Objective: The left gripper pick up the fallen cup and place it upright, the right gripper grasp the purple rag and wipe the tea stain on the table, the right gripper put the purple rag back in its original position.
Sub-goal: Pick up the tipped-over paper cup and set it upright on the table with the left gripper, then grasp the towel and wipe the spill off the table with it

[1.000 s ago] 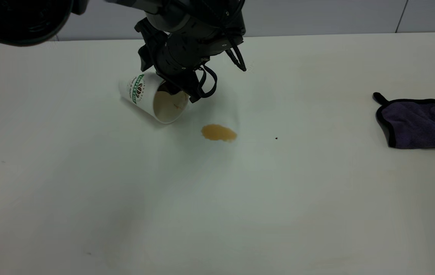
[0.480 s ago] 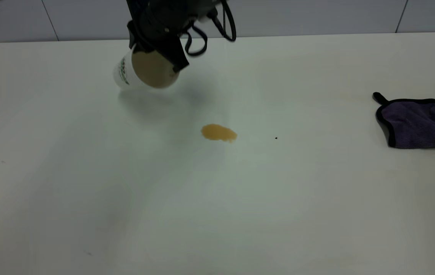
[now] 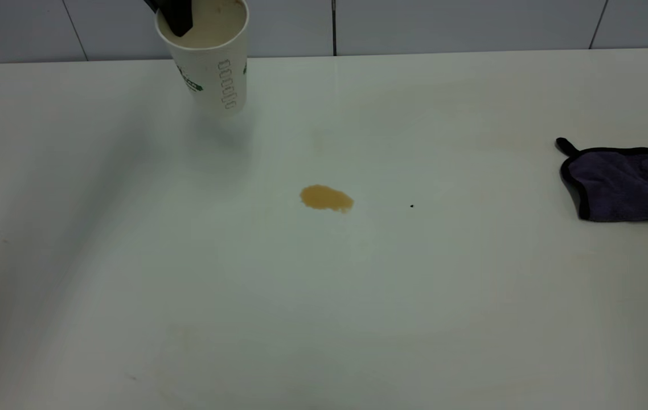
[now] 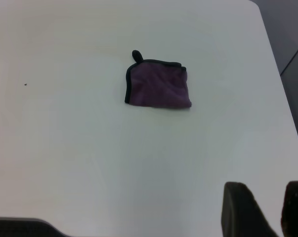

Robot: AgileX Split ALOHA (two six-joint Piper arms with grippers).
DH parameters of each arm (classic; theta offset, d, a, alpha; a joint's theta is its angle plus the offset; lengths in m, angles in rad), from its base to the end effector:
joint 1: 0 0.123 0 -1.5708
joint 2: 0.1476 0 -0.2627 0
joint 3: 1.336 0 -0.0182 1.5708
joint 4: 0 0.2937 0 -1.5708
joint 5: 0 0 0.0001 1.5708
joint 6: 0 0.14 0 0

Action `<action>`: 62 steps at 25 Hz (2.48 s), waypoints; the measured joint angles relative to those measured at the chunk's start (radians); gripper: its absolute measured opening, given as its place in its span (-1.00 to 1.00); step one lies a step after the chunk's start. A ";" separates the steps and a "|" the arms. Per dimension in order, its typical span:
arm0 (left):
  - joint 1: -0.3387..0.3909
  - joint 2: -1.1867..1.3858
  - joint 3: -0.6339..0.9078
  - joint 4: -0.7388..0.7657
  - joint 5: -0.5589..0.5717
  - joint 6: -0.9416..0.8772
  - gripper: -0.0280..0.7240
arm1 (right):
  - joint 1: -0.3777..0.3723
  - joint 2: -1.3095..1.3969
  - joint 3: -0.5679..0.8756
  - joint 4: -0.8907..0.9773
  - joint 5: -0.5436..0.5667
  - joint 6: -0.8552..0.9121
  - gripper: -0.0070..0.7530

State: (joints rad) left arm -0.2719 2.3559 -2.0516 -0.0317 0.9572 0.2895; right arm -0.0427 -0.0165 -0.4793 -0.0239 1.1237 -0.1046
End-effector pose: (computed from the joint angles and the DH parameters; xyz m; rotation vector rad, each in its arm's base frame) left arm 0.5343 -0.1527 0.1049 0.7431 2.6422 -0.0358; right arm 0.0945 -0.0071 0.2621 -0.0634 2.1125 -0.1169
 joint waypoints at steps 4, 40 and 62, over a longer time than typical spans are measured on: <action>0.047 0.041 0.000 -0.126 0.000 0.045 -0.99 | 0.000 0.000 0.000 0.000 0.000 -0.001 -0.35; 0.084 -0.107 -0.199 -0.189 0.208 0.039 0.60 | 0.000 0.000 0.000 0.000 0.000 -0.001 -0.35; 0.088 -0.961 0.505 0.077 0.208 -0.212 0.08 | 0.000 0.000 0.000 0.000 0.000 -0.001 -0.35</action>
State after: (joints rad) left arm -0.1841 1.3945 -1.5468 0.0450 1.1652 0.0778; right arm -0.0427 -0.0165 -0.4793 -0.0239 1.1237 -0.1057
